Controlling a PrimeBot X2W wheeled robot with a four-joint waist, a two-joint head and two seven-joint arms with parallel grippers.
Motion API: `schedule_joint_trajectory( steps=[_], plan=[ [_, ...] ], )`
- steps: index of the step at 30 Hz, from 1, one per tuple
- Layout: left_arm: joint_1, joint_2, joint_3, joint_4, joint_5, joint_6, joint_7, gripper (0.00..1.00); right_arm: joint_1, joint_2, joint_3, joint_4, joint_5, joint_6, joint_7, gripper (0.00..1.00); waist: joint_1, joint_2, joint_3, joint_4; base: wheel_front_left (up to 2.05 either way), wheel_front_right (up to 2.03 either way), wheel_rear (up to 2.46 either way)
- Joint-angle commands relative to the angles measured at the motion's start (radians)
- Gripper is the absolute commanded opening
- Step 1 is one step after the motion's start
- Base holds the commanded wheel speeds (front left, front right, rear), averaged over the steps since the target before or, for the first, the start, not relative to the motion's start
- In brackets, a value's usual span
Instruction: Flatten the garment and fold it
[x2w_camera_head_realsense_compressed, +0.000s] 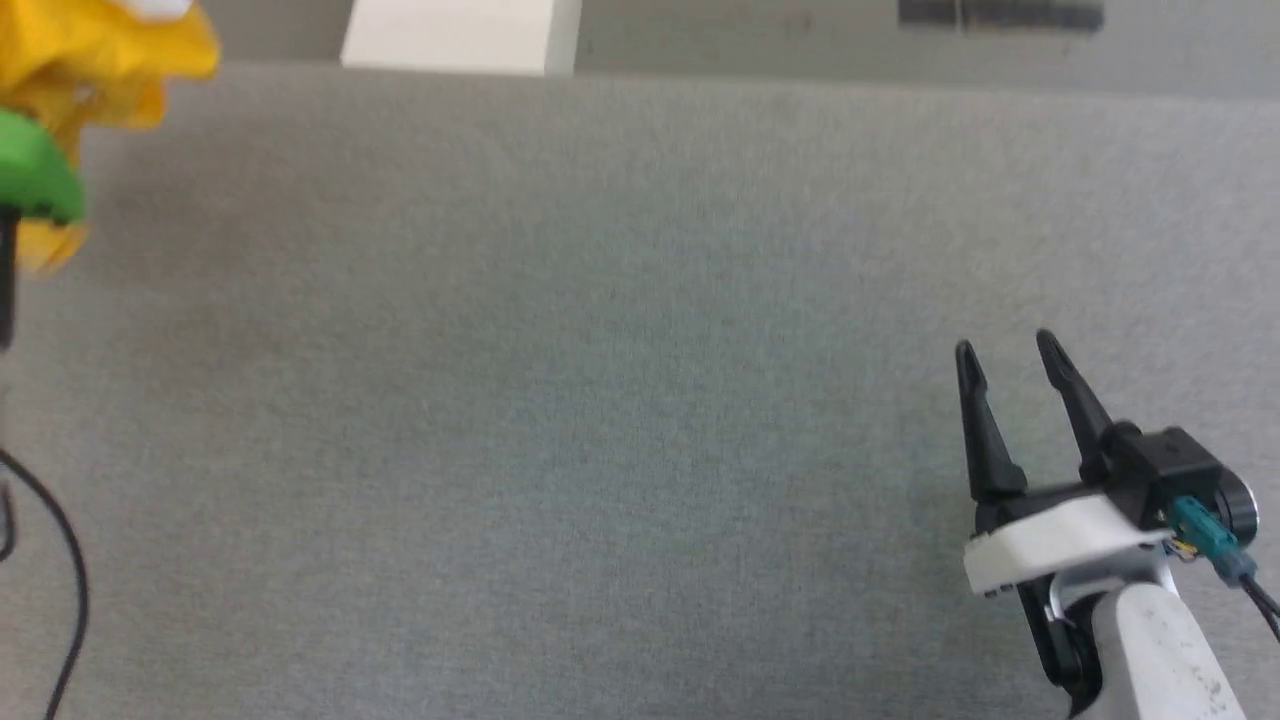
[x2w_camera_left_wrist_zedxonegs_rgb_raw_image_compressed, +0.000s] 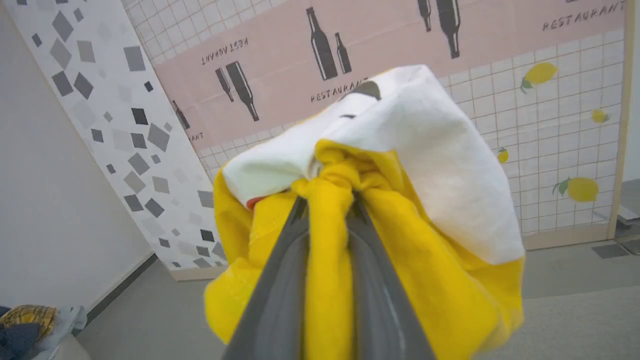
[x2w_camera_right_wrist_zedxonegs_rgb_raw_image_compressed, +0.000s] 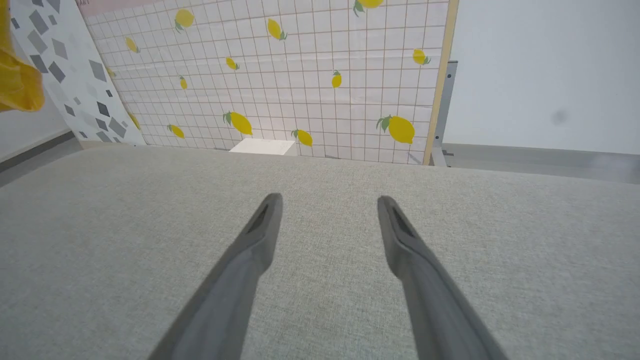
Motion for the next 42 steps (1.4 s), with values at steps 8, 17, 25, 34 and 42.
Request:
schedule_joint_trajectory(
  steps=[8,17,25,34,42],
  plan=[
    [-0.072,-0.138,-0.108,-0.164,0.002,-0.024,0.013,0.00,0.061,0.000,-0.026,-0.026,0.016,-0.002,0.012,1.00,0.0000,-0.0001,-0.213,-0.086,0.00,0.00,0.00],
    [0.032,-0.309,-0.248,-0.212,-0.093,-0.051,0.161,0.00,0.078,0.000,-0.026,-0.053,0.029,-0.002,0.028,1.00,0.0000,-0.0001,-0.187,-0.194,0.00,0.00,0.00],
    [0.255,-0.426,-0.403,-0.053,-0.230,-0.096,0.347,0.00,0.085,0.000,-0.025,-0.046,0.041,-0.002,0.024,1.00,0.0000,-0.0001,-0.169,-0.261,0.00,0.00,0.00],
    [0.414,-0.478,-0.477,0.054,-0.332,-0.050,0.577,1.00,0.103,0.000,-0.013,-0.043,0.027,-0.002,0.037,1.00,0.0000,-0.0001,-0.205,-0.258,0.00,0.00,0.00],
    [0.482,-0.430,-0.351,-0.114,-0.319,0.029,0.327,1.00,0.122,0.000,-0.014,-0.075,0.019,-0.002,0.053,1.00,0.0000,-0.0001,-0.227,-0.205,0.00,0.00,0.00]
  ],
)
